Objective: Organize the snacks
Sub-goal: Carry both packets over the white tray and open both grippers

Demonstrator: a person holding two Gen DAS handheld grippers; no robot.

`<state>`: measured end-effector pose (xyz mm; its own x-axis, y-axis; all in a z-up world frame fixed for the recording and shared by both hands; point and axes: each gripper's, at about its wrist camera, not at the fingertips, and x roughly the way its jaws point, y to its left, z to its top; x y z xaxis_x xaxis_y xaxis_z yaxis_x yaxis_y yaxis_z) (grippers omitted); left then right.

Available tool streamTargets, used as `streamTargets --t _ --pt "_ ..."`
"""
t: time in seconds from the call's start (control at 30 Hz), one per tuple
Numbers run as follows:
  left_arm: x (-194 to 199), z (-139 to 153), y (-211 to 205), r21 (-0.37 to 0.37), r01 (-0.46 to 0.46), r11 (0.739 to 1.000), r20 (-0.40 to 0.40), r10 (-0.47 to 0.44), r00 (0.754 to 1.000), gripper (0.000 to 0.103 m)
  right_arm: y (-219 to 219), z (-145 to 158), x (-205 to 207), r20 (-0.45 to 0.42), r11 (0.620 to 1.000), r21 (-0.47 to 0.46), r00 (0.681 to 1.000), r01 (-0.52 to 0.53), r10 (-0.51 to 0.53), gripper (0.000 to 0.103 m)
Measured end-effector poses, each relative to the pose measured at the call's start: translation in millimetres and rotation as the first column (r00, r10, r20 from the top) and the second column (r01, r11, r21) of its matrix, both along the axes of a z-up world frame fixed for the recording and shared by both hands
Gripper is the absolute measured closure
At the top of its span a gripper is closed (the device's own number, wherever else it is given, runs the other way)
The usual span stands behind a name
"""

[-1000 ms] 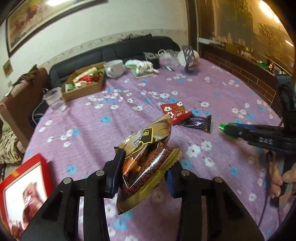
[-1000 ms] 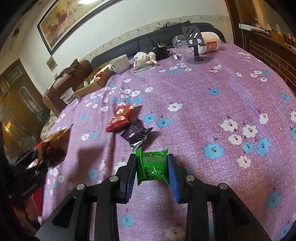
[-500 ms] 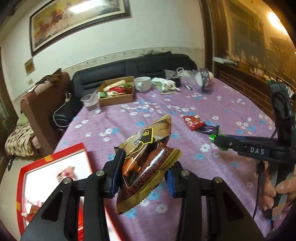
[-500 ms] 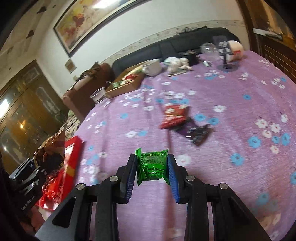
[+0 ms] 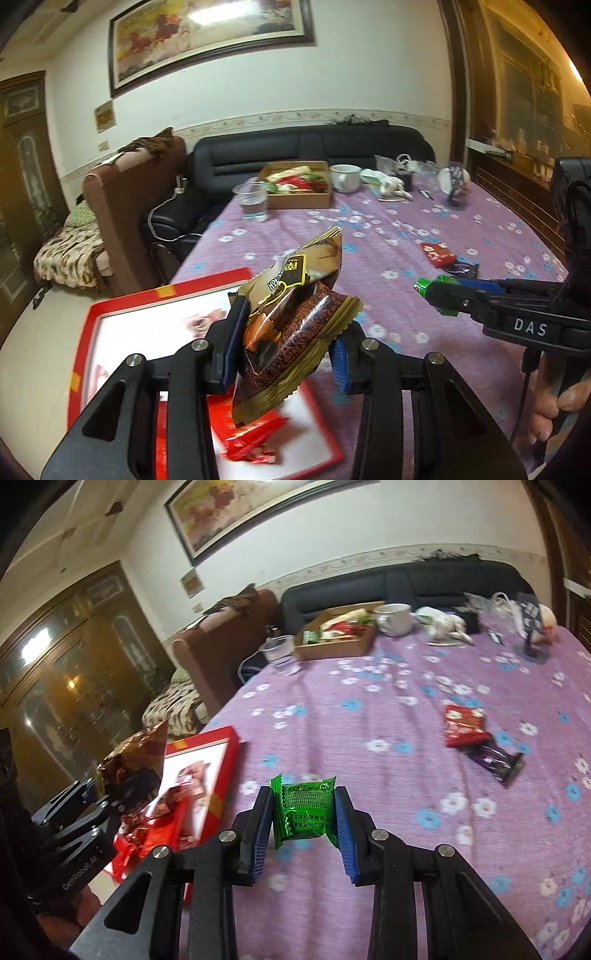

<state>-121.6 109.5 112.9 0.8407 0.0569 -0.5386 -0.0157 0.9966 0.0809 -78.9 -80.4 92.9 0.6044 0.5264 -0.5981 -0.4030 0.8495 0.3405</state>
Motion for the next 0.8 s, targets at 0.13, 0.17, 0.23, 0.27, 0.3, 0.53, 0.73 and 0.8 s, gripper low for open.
streamTargets --t 0.13,0.17,0.23,0.27,0.3,0.53,0.73,0.8 --pt "-4 -1 18 -0.015 -0.034 0.999 0.004 0.034 0.999 0.065 32 8 -6 0.023 0.998 -0.011 0.998 -0.062 0.062 0.070" --pt "-4 -1 22 -0.016 -0.043 0.999 0.004 0.043 0.999 0.065 39 10 -8 0.029 0.997 -0.015 0.997 -0.074 0.075 0.070" --pt "-7 -1 31 -0.019 -0.060 0.998 0.006 0.060 0.998 0.065 53 13 -12 0.038 0.995 -0.018 0.994 -0.103 0.104 0.070" --pt "-8 -2 35 -0.023 -0.068 0.997 0.005 0.068 0.998 0.065 59 14 -13 0.041 0.993 -0.021 0.993 -0.114 0.115 0.070" --pt "-9 -2 38 -0.025 -0.074 0.997 0.005 0.075 0.997 0.065 64 15 -15 0.044 0.992 -0.025 0.991 -0.123 0.124 0.070" --pt "-17 -6 60 -0.037 -0.121 0.992 0.005 0.121 0.993 0.065 96 16 -20 0.045 0.984 -0.044 0.983 -0.174 0.176 0.070" --pt "-20 -11 76 -0.045 -0.158 0.986 -0.003 0.158 0.987 0.065 115 15 -19 0.041 0.978 -0.056 0.978 -0.203 0.205 0.070" --pt "-20 -13 80 -0.048 -0.169 0.984 -0.006 0.169 0.986 0.065 120 15 -19 0.040 0.976 -0.062 0.977 -0.209 0.211 0.070"
